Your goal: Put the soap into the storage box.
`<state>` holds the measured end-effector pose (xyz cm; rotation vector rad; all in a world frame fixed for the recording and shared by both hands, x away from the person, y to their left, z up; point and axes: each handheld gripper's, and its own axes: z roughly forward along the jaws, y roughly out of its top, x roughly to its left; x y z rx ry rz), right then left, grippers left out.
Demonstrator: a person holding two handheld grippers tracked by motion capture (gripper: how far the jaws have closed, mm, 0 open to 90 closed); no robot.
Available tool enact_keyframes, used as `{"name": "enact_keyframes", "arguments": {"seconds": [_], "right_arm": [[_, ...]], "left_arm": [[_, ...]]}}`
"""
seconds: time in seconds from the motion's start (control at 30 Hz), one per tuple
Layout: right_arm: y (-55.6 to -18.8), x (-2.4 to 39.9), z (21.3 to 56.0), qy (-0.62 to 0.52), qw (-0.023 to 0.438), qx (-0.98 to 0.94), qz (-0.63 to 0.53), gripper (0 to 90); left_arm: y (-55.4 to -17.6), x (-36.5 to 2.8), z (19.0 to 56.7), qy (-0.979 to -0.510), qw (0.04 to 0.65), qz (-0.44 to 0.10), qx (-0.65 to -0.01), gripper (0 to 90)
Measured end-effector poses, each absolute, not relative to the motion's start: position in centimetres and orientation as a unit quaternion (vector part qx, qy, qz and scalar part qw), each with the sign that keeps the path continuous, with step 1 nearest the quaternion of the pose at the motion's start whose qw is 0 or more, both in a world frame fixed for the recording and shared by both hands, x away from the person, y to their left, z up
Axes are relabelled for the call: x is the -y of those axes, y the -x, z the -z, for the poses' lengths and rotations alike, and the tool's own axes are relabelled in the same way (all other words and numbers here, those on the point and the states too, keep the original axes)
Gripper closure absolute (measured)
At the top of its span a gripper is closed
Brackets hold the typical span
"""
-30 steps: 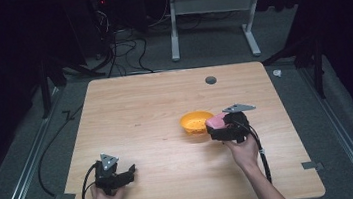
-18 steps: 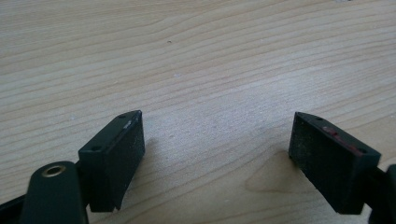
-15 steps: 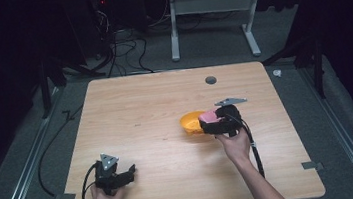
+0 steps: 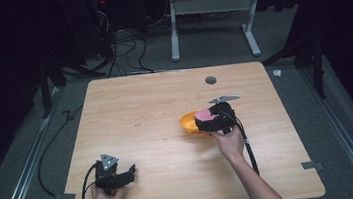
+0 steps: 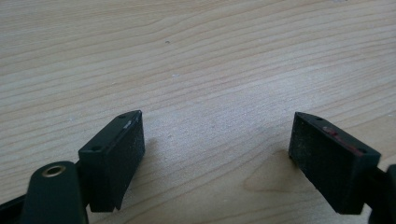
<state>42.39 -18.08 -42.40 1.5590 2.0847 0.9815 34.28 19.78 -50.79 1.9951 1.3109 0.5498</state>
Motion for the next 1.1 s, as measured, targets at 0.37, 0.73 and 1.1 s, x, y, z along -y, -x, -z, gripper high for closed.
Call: {"name": "enact_keyframes", "arguments": {"seconds": [0.37, 0.73, 1.1], "right_arm": [[-43.2, 17.2, 42.3, -0.553, 0.174, -0.738, -0.347, 13.6], [-43.9, 16.0, 42.9, -0.560, 0.171, -0.739, -0.333, 13.6], [-44.5, 15.8, 43.7, -0.572, 0.171, -0.735, -0.322, 13.5]], "left_arm": [[-34.3, -19.8, 50.8, -0.765, 0.340, -0.211, -0.504, 18.8], [-34.3, -19.8, 50.8, -0.765, 0.340, -0.211, -0.504, 18.8], [-34.3, -19.8, 50.8, -0.765, 0.340, -0.211, -0.504, 18.8]]}}
